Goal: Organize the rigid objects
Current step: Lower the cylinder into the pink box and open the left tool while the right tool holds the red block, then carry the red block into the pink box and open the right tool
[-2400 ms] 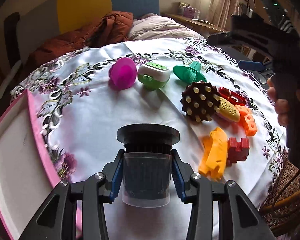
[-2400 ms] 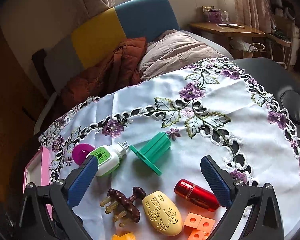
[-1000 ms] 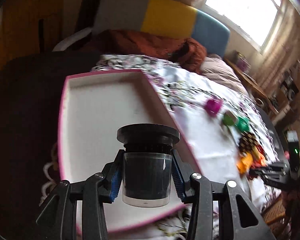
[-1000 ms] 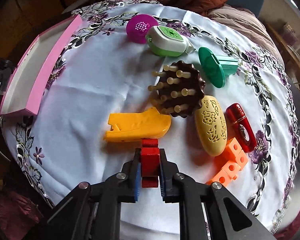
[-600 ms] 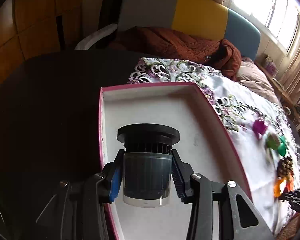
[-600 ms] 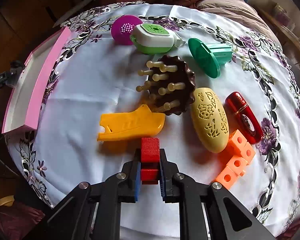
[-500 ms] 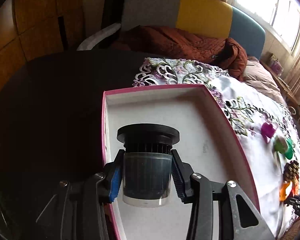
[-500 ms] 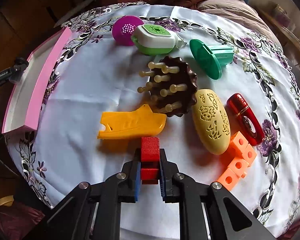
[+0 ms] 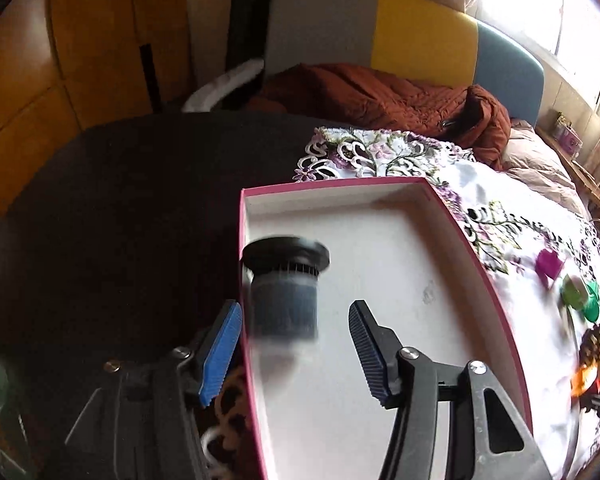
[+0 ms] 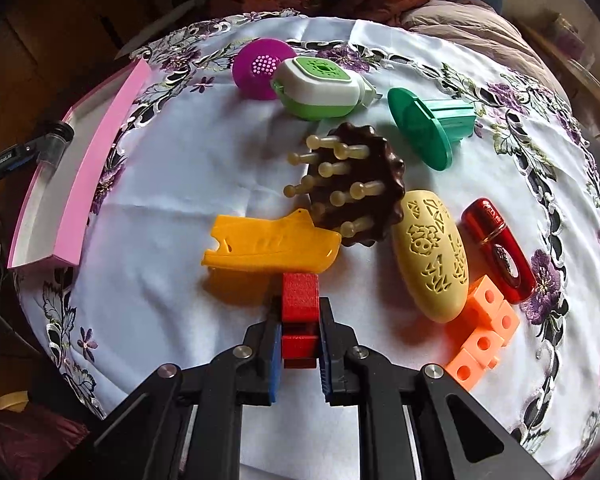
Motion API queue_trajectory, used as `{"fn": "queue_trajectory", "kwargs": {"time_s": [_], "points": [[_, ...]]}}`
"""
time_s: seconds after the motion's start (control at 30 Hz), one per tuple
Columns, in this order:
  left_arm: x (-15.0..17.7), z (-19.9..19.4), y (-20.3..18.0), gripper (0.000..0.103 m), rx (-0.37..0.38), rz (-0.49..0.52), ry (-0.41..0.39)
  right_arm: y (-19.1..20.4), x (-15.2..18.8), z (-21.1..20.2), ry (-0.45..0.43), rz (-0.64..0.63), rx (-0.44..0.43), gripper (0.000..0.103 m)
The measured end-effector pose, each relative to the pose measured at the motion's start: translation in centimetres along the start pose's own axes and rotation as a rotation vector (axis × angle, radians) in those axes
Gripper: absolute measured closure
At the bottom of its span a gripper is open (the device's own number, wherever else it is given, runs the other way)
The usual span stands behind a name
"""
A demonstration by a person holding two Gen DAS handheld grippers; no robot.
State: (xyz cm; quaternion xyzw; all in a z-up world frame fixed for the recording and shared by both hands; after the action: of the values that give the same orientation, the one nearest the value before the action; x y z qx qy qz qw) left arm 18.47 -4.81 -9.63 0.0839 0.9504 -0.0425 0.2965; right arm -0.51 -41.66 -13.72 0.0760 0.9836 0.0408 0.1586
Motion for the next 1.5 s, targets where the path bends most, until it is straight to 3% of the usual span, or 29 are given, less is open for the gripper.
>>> {"fn": "queue_trajectory", "kwargs": {"time_s": [0.3,0.57,0.93,1.1,1.5], "points": [[6.6,-5.3,-3.7,0.046,0.068,0.053,-0.021,2.6,0.0,-0.9,-0.067,-0.111,-0.033,0.088],[9.7,-7.4,-6.1,0.046,0.103,0.091,-0.014,4.1,0.1,-1.4,-0.091,-0.147,-0.046,0.088],[10.1,-8.5,-5.2,0.046,0.062,0.075,-0.037,7.5,-0.4,-0.6,-0.083,-0.164,-0.033,0.088],[10.2,-9.1,-3.8,0.046,0.037,0.041,-0.04,9.5,-1.4,-1.3,-0.131,-0.15,-0.054,0.088],[9.9,-11.0,-1.2,0.046,0.005,-0.026,-0.088,20.5,-5.3,-2.2,-0.227,-0.267,-0.168,0.088]]}}
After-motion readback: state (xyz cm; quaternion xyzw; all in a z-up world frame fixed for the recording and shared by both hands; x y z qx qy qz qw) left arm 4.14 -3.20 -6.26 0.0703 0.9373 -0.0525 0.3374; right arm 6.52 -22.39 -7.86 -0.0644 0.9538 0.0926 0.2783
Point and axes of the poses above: each gripper's, at about its wrist camera, not at the fingertips, and z roughly the way its jaws point, y to its left, x to its underside, the point moved 4 cm from there along z, roughly the way its jaws point, and after that the axes turned 2 degrees about y, right-handed, at the moved point
